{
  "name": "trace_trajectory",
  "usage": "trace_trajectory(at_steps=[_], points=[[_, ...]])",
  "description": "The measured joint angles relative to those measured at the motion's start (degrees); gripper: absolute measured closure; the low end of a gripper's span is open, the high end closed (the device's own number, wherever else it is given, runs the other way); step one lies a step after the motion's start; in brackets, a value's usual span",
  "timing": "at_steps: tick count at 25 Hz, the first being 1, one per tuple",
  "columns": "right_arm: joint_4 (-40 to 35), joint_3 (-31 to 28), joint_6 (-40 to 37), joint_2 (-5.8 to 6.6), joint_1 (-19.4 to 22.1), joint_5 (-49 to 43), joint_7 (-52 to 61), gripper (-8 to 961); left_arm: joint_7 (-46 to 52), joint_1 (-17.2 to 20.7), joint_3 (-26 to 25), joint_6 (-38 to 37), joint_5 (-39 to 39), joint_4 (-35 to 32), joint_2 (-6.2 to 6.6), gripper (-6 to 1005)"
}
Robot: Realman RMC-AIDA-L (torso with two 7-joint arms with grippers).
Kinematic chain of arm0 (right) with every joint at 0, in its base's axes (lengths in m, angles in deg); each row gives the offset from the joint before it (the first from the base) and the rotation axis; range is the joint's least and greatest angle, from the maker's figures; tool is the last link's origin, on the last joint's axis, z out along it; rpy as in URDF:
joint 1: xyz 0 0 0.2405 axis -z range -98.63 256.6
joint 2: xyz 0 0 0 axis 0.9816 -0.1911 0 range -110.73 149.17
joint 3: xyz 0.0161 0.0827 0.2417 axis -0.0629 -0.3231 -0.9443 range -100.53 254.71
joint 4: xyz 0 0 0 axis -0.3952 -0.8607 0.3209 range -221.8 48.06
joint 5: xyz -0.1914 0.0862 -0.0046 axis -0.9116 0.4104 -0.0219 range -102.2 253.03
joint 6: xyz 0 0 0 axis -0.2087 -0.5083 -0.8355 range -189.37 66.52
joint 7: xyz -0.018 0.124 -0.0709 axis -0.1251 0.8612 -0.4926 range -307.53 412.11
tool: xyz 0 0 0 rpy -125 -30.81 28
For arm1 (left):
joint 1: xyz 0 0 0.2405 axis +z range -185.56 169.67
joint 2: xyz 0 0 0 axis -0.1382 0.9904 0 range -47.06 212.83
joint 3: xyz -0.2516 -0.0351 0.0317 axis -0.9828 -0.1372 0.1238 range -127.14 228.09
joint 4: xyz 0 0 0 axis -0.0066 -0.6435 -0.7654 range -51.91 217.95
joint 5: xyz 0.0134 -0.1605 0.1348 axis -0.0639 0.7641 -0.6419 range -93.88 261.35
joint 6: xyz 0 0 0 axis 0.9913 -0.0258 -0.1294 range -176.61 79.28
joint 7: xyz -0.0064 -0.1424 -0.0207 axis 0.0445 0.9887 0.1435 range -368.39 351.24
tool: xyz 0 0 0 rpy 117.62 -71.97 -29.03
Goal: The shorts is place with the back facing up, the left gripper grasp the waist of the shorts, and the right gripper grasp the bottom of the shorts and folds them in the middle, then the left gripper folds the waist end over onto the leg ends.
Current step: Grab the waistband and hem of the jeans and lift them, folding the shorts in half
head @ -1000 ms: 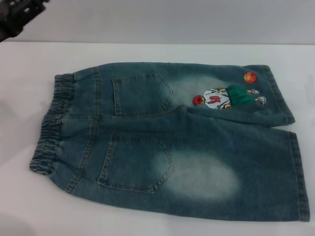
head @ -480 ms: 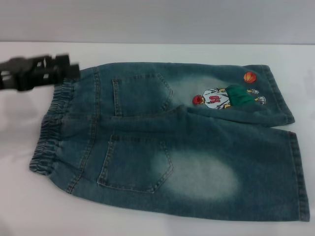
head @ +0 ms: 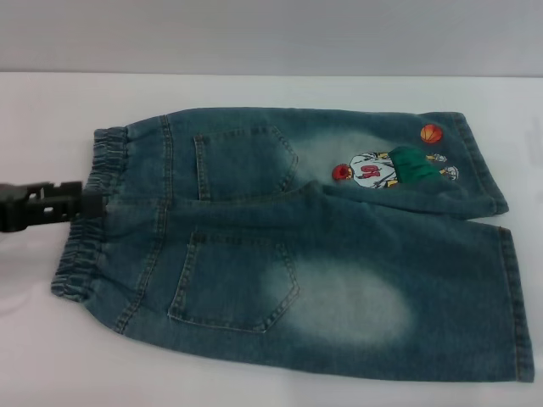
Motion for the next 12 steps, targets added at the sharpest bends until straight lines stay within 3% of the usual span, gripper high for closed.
trace_trajectory(at_steps=[12], points=[[-0.8, 0.0, 1.5, 0.08, -1.5, 0.0, 0.2, 391, 2.2, 2.0, 0.4, 5.9, -6.2, 0.7, -1.12, 186]])
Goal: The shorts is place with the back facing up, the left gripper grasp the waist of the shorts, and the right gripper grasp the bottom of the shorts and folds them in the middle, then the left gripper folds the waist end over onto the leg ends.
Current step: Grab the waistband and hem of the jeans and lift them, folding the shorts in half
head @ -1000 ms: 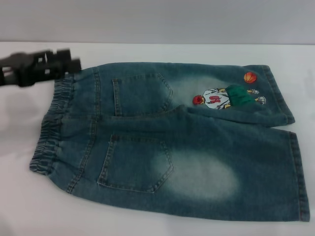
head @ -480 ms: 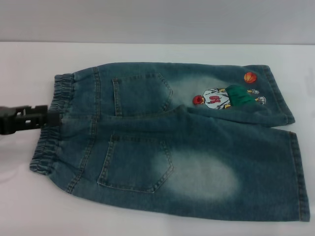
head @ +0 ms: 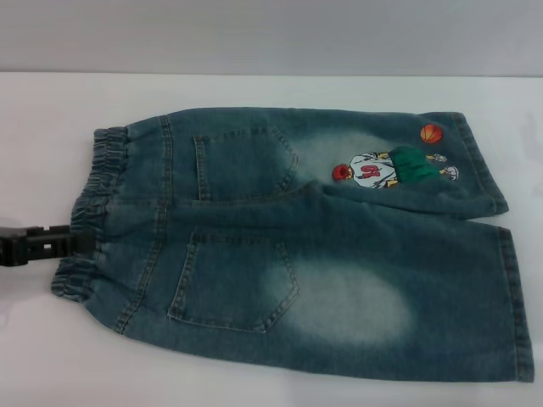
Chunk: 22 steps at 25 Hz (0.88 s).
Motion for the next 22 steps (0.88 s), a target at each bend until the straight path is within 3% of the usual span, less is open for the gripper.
trace_trajectory(at_steps=[22], points=[[-0.4, -0.2, 0.6, 0.00, 0.0, 0.0, 0.1, 390, 1.8, 0.2, 0.2, 5.7, -5.8, 1.4, -0.04, 185]])
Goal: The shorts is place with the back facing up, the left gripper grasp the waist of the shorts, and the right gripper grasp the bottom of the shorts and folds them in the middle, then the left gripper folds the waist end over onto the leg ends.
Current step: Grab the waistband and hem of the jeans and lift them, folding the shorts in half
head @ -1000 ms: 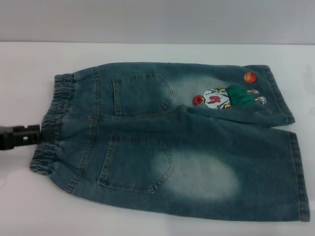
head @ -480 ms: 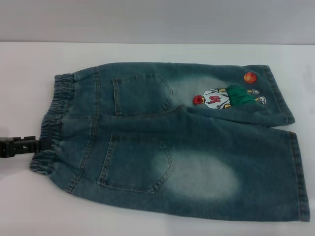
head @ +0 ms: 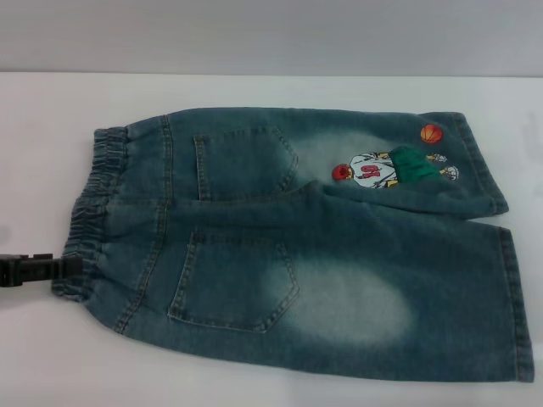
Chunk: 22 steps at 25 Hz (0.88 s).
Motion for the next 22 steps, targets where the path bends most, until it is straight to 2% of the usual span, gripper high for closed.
trace_trajectory(at_steps=[22], points=[[0.0, 0.3, 0.0, 0.00, 0.1, 0.0, 0.0, 390, 1.2, 1.0, 0.3, 2.8, -1.5, 1.4, 0.18, 185]])
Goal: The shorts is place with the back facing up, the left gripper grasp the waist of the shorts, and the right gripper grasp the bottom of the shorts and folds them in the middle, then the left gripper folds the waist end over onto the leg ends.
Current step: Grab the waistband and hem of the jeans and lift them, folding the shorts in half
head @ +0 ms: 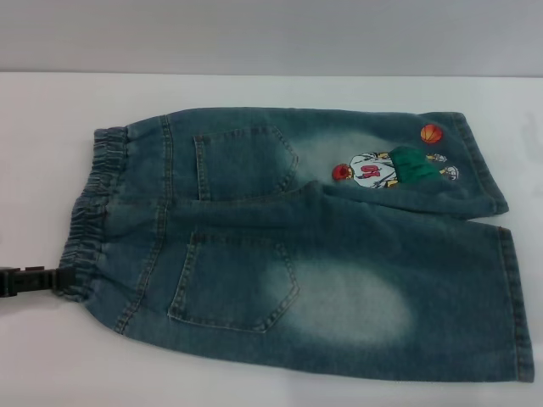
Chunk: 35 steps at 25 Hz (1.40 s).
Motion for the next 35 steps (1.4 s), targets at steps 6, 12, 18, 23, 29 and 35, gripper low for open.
trace_trajectory(at_steps=[6, 12, 18, 23, 29, 35], points=[[0.0, -0.1, 0.0, 0.00, 0.0, 0.0, 0.0, 392, 0.0, 0.0, 0.0, 0.1, -1.2, 0.1, -0.37, 185], [0.0, -0.2, 0.0, 0.00, -0.1, 0.0, 0.0, 393, 0.0, -0.2, 0.0, 0.2, -1.4, 0.1, -0.71, 185], [0.0, -0.3, 0.0, 0.00, -0.1, 0.0, 0.0, 390, 0.0, -0.3, 0.0, 0.1, -1.5, 0.1, -0.86, 185], [0.0, -0.3, 0.0, 0.03, -0.1, 0.0, 0.0, 392, 0.0, -0.9, 0.0, -0.1, -1.5, 0.1, -1.12, 186], [-0.1, -0.3, 0.6, 0.09, -0.1, 0.0, -0.1, 390, 0.0, -1.6, 0.0, -0.2, -1.5, 0.1, -1.24, 185], [-0.1, -0.4, 0.8, 0.09, -0.1, 0.0, -0.1, 392, 0.0, -2.0, -0.3, -0.4, -1.4, 0.1, -1.06, 185]])
